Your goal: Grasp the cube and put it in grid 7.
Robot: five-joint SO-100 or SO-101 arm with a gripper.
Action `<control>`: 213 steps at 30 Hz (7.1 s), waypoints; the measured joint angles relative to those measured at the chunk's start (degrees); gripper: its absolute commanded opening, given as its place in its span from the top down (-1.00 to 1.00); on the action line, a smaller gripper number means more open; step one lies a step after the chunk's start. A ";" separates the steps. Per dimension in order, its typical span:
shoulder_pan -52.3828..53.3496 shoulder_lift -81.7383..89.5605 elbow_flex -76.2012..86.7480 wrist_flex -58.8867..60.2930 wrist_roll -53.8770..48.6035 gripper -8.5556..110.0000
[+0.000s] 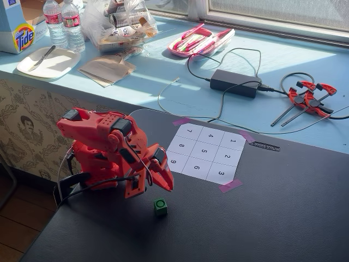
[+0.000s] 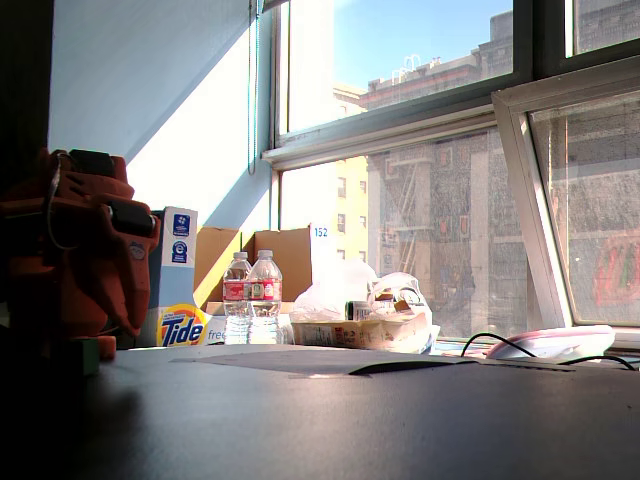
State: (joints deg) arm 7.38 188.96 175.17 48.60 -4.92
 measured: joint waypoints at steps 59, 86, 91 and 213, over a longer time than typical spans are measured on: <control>-0.18 0.00 0.00 -1.32 0.00 0.85; 6.59 -26.63 -33.13 14.85 -20.65 0.66; 10.72 -32.52 -34.45 17.05 -30.85 0.47; -64.16 -83.14 -51.86 -17.93 -35.42 0.57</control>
State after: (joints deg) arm -56.78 105.82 123.31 30.67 -40.34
